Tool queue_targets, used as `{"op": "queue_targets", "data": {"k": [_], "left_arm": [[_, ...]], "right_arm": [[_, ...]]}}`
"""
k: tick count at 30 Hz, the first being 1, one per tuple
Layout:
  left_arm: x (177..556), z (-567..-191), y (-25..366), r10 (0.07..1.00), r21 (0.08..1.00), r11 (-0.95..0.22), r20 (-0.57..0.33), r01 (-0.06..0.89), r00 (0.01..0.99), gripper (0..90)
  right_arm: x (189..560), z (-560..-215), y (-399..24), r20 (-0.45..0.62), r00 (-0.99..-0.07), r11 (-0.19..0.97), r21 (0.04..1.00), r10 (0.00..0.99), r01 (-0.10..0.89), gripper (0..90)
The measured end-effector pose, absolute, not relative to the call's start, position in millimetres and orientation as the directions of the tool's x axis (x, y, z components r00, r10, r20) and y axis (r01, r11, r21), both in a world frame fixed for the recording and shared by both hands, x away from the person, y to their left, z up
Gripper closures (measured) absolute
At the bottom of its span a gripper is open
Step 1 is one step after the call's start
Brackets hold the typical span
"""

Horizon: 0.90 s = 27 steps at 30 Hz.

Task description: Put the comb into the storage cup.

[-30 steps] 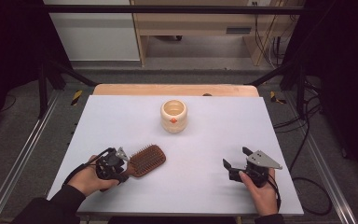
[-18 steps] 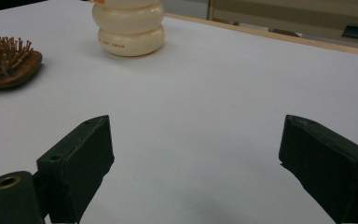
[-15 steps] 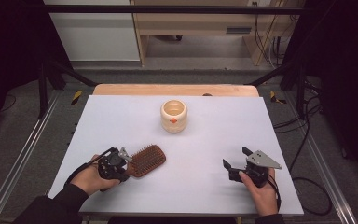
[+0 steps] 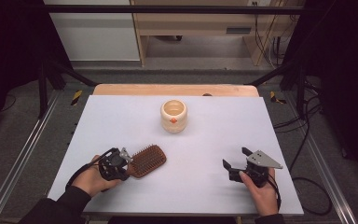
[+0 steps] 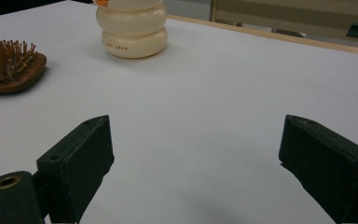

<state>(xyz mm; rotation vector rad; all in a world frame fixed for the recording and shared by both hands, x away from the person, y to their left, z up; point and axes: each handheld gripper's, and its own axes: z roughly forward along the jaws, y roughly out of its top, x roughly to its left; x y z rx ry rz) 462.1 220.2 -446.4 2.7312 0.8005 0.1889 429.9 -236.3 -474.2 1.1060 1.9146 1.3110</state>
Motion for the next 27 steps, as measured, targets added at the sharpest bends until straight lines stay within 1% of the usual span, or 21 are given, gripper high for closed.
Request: {"op": "queue_targets", "data": {"k": [6, 11, 16, 22, 25, 27], "left_arm": [[460, -444, 225, 0.539, 0.332, -0.802, 0.043, 0.496, 0.841, 72.8], [459, -441, 226, 0.541, 0.347, -0.801, 0.071, 0.488, 0.838, 72.8], [458, -439, 223, 0.545, 0.396, -0.787, 0.089, 0.472, 0.834, 72.8], [453, -436, 222, 0.544, 0.531, -0.752, 0.165, 0.390, 0.823, 72.8], [450, -435, 223, 0.549, 0.600, -0.721, 0.190, 0.346, 0.814, 72.9], [449, -435, 223, 0.573, 0.637, -0.689, 0.187, 0.345, 0.798, 72.8]], "right_arm": [[430, -474, -236, 0.003, -0.501, 0.178, 0.933, 0.866, 0.313, 10.1], [430, -474, -236, 0.002, -0.500, 0.177, 0.934, 0.866, 0.310, 10.1], [430, -473, -237, 0.003, -0.499, 0.174, 0.935, 0.867, 0.308, 10.1], [429, -473, -237, 0.002, -0.498, 0.172, 0.937, 0.867, 0.303, 10.1], [429, -472, -238, 0.004, -0.497, 0.169, 0.938, 0.868, 0.301, 10.1], [429, -473, -237, 0.002, -0.496, 0.170, 0.939, 0.868, 0.301, 10.1]]}}
